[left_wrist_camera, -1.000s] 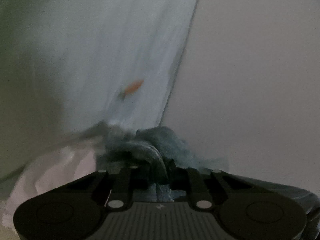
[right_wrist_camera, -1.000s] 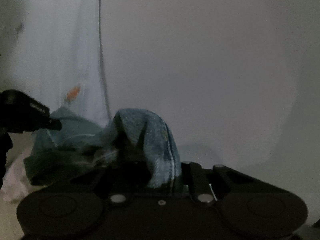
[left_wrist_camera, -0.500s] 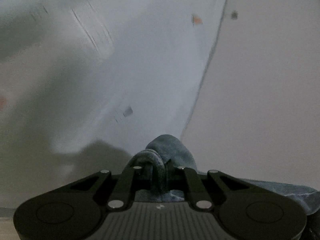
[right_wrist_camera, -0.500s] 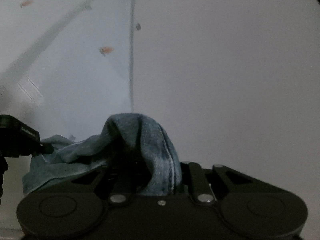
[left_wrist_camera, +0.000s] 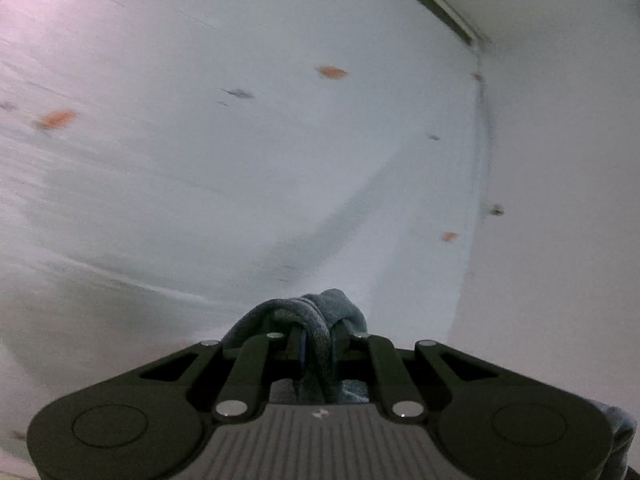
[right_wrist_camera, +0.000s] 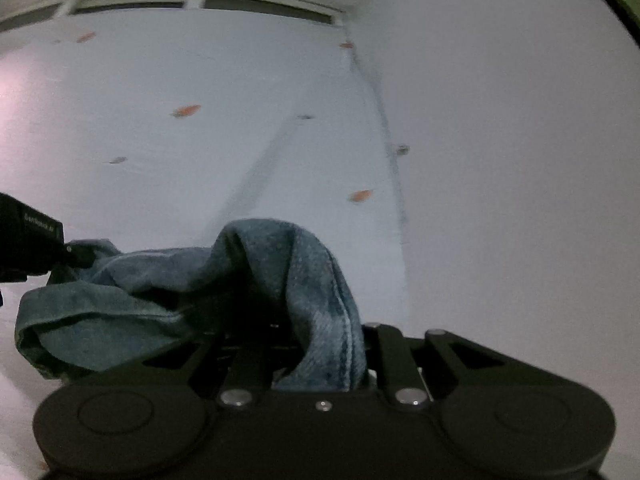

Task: Fold clothes
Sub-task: 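Carry the lifted jeans with both grippers and lay them on the open mat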

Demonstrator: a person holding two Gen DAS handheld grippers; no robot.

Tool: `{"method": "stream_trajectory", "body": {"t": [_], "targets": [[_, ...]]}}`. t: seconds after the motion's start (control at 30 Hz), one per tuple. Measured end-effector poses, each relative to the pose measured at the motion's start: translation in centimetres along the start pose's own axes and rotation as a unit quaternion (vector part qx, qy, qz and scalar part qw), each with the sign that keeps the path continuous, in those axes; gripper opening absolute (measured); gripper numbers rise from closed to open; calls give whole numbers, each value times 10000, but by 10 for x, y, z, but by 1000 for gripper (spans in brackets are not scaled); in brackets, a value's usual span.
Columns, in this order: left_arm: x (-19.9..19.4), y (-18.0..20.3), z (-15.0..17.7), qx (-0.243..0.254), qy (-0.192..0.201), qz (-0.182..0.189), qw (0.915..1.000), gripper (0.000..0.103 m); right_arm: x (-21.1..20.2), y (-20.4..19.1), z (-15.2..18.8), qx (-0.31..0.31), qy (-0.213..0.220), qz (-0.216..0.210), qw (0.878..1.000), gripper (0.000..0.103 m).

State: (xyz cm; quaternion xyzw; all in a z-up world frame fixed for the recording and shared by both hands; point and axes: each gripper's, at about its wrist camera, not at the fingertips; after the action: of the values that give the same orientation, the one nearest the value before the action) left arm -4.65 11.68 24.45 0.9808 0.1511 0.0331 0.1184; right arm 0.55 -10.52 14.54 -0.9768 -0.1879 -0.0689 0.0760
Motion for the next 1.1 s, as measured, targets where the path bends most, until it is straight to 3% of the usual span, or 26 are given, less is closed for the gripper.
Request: {"method": "stream_trajectory", "body": {"t": [0.2,0.43,0.5,0.6,0.67,0.7,0.73,0.8,0.83,0.87,0.93,1.0,1.1], "targets": [[-80,-90,-20,18,148,-913,9957,12,-17,-104,20,154,-328,-984,9945,15],[-167,-179,-38,146,306,-1860,9820,12,-32,-201,44,174,-545,-1896,9802,16],[-186,-186,-23,207,121,-2037,9787,13,-39,-215,59,38,-656,-1998,9776,17],[-209,-204,23,81,-626,-2275,9717,17,-48,-226,95,-276,-1234,-1983,9720,27],[-220,-215,73,-52,-1421,-2418,9599,20,-46,-229,133,-650,-2041,-1935,9574,45],[-225,-220,103,-159,-1983,-2470,9484,22,-45,-230,156,-845,-2576,-1937,9429,47],[-229,-225,133,-265,-2538,-2514,9336,23,-46,-230,180,-1036,-3156,-1947,9229,47],[-242,-232,191,-540,-3636,-2541,8946,23,-66,-220,231,-1321,-4190,-1796,8802,43],[-251,-234,211,-601,-4039,-2528,8772,23,-80,-214,249,-1395,-4468,-1719,8668,44],[-257,-237,215,-579,-4110,-2595,8720,23,-95,-209,259,-1418,-4623,-1694,8588,46],[-267,-244,219,-562,-4224,-2723,8627,22,-98,-205,262,-1274,-4799,-1561,8538,47],[-262,-262,209,-803,-4068,-2798,8659,23,-96,-201,262,-1097,-4949,-1401,8505,48],[-254,-288,194,-1123,-3839,-2912,8690,26,-67,-208,233,-632,-4840,-1187,8647,49]]}}
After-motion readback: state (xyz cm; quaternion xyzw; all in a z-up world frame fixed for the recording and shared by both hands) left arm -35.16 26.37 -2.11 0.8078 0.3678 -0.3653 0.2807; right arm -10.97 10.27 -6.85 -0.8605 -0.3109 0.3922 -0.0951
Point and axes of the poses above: each gripper's, at about its wrist camera, not at the fingertips, and x roughly the way its jaws point, y to its right, z to its underside, and after that the axes turned 2 degrees about x, right-handed
